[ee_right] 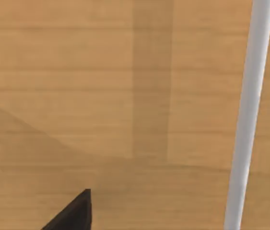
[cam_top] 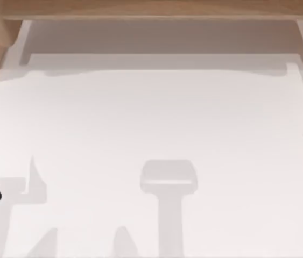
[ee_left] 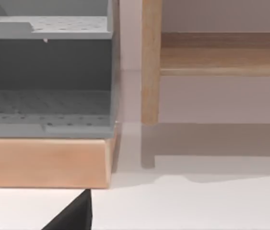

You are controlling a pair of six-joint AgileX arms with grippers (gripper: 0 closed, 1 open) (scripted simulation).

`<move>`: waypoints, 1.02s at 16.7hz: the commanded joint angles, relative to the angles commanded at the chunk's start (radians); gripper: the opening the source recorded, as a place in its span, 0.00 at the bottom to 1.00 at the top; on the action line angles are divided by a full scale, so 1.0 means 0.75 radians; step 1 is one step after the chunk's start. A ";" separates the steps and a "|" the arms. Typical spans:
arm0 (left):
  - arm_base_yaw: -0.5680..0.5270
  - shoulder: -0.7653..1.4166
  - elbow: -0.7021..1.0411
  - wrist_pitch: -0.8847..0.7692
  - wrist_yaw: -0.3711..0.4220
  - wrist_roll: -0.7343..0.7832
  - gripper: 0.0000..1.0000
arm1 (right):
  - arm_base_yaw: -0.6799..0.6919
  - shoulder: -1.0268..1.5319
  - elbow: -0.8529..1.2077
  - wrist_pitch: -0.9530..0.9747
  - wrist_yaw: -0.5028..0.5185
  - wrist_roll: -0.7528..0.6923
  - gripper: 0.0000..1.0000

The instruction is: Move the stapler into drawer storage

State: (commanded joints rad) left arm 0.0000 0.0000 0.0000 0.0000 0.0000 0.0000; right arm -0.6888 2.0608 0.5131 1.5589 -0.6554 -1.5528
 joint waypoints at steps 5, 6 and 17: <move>0.000 0.000 0.000 0.000 0.000 0.000 1.00 | 0.000 0.000 0.000 0.000 0.000 0.000 0.77; 0.000 0.000 0.000 0.000 0.000 0.000 1.00 | 0.000 0.000 0.000 0.000 0.000 0.000 0.70; 0.000 0.000 0.000 0.000 0.000 0.000 1.00 | 0.000 0.000 0.000 0.000 0.000 0.000 0.00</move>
State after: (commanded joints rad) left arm 0.0000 0.0000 0.0000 0.0000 0.0000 0.0000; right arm -0.6888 2.0608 0.5131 1.5589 -0.6554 -1.5528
